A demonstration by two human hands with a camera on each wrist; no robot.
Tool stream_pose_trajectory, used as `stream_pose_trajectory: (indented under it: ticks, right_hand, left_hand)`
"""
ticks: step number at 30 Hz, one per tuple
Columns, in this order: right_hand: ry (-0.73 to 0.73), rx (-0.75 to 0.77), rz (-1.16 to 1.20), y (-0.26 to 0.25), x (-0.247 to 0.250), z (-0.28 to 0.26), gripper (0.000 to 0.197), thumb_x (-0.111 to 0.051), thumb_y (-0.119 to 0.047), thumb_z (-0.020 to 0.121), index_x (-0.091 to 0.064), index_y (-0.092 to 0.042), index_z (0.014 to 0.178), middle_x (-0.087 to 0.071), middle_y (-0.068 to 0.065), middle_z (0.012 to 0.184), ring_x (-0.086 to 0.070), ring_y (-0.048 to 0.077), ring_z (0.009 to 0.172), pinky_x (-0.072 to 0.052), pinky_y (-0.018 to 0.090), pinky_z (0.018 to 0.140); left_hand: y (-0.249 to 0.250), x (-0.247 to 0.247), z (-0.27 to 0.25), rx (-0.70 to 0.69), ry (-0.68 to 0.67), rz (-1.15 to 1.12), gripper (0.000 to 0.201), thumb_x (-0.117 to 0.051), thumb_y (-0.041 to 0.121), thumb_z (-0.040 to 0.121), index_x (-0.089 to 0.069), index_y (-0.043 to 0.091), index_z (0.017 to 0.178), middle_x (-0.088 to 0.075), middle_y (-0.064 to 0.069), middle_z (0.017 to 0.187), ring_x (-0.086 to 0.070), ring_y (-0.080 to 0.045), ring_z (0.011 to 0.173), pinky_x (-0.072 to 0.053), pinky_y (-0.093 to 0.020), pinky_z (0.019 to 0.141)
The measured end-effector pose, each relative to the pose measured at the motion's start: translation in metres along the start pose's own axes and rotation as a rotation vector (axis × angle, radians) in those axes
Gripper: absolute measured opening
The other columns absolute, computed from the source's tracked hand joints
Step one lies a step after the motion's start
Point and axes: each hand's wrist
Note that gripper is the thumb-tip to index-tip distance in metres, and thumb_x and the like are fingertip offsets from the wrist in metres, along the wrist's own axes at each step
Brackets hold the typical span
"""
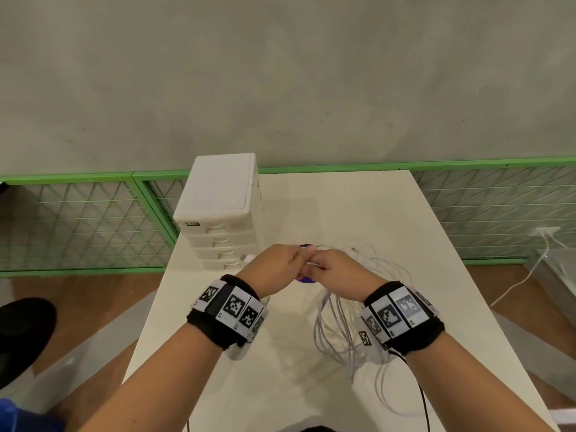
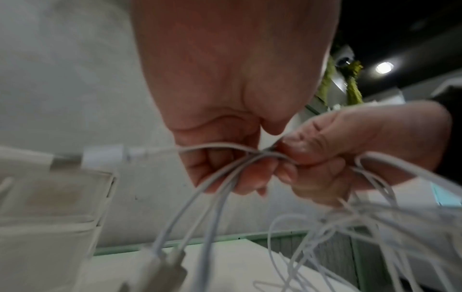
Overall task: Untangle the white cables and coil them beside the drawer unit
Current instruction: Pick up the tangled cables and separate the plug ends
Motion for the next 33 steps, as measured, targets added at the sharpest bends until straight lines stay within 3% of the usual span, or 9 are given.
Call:
stream_pose_trajectory:
  ticks: [5,11,14,16,18,21,24,30,33]
  right_hand:
    - [0.100,0.026,0.259,0.006,0.013,-0.008,0.015,-0.071,-0.014,0.081,-0.061,-0.016,0.092,-0.069,0.007,0.082,-0.061,0.009,0.072,-0.045,0.016,0.069]
    - [0.121,0.040,0.276,0.013,0.002,-0.008,0.020,-0.068,0.003,0.077,-0.062,-0.010,0.090,-0.061,-0.002,0.079,-0.057,0.005,0.070,-0.048,0.019,0.068]
    - [0.415,0.089,0.403,0.019,-0.002,-0.004,0.031,-0.069,0.004,0.076,-0.063,-0.026,0.080,-0.061,-0.002,0.087,-0.060,0.006,0.076,-0.051,0.021,0.072]
    - [0.576,0.140,0.271,0.027,0.000,-0.002,0.034,-0.074,-0.002,0.074,-0.063,-0.034,0.080,-0.062,-0.008,0.094,-0.059,0.008,0.090,-0.046,0.018,0.082]
    - [0.513,0.118,0.147,0.031,0.002,-0.005,0.034,-0.075,-0.008,0.074,-0.064,-0.037,0.086,-0.064,-0.012,0.100,-0.056,0.008,0.097,-0.037,0.008,0.085]
    - [0.200,0.063,0.089,0.036,0.001,-0.010,0.028,-0.074,-0.016,0.078,-0.067,-0.030,0.101,-0.063,-0.022,0.104,-0.053,-0.010,0.095,-0.032,-0.002,0.082]
    - [0.061,0.084,-0.105,0.051,-0.014,-0.012,0.020,-0.073,-0.030,0.078,-0.067,-0.028,0.097,-0.066,-0.016,0.099,-0.057,0.000,0.096,-0.041,0.023,0.091]
    - [0.372,0.155,0.201,0.042,-0.026,-0.017,0.038,-0.053,-0.016,0.077,-0.052,-0.023,0.114,-0.056,-0.005,0.115,-0.051,0.004,0.109,-0.038,0.016,0.092]
    - [0.321,0.225,0.391,0.018,-0.019,-0.011,0.041,-0.046,-0.010,0.076,-0.060,-0.025,0.111,-0.061,0.001,0.114,-0.056,0.012,0.107,-0.045,0.023,0.090]
  left_hand:
    - [0.000,0.000,-0.002,0.111,0.004,-0.119,0.059,-0.040,0.052,0.095,-0.046,0.013,0.050,-0.035,0.006,0.045,-0.034,-0.003,0.035,-0.029,-0.020,0.047]
    - [0.021,0.013,-0.007,0.024,0.107,-0.288,0.048,-0.051,0.034,0.096,-0.052,0.020,0.050,-0.039,0.014,0.031,-0.033,-0.002,0.030,-0.027,-0.015,0.037]
    - [0.025,0.020,-0.007,-0.027,0.218,-0.298,0.051,-0.054,0.031,0.095,-0.040,0.004,0.054,-0.029,0.005,0.042,-0.024,-0.005,0.030,-0.020,-0.011,0.034]
    - [0.023,0.024,-0.008,-0.035,0.280,-0.290,0.047,-0.054,0.035,0.094,-0.041,0.004,0.060,-0.024,-0.005,0.053,-0.019,-0.007,0.033,-0.019,-0.011,0.032]
    - [0.022,0.027,-0.010,-0.045,0.304,-0.272,0.048,-0.055,0.035,0.094,-0.040,0.005,0.060,-0.023,-0.004,0.052,-0.019,-0.007,0.034,-0.021,-0.010,0.033]
    - [0.020,0.030,-0.010,-0.061,0.347,-0.260,0.052,-0.055,0.035,0.093,-0.034,0.010,0.052,-0.021,0.009,0.042,-0.021,-0.007,0.033,-0.027,-0.016,0.041]
    - [0.018,0.035,-0.007,-0.056,0.431,-0.332,0.052,-0.055,0.037,0.093,-0.034,0.016,0.050,-0.026,0.005,0.046,-0.023,-0.007,0.038,-0.026,-0.020,0.043]
    - [0.027,0.042,-0.010,-0.134,0.388,-0.318,0.051,-0.055,0.031,0.094,-0.035,0.010,0.052,-0.024,0.009,0.043,-0.021,-0.005,0.038,-0.027,-0.017,0.044]
    - [0.029,0.036,-0.013,-0.151,0.333,-0.286,0.052,-0.055,0.032,0.094,-0.042,0.000,0.055,-0.025,0.001,0.047,-0.022,-0.006,0.040,-0.025,-0.016,0.043]
Point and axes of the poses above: each hand's wrist, its own z-axis towards the middle knuckle, its own x-axis out of the back of the hand, y = z × x
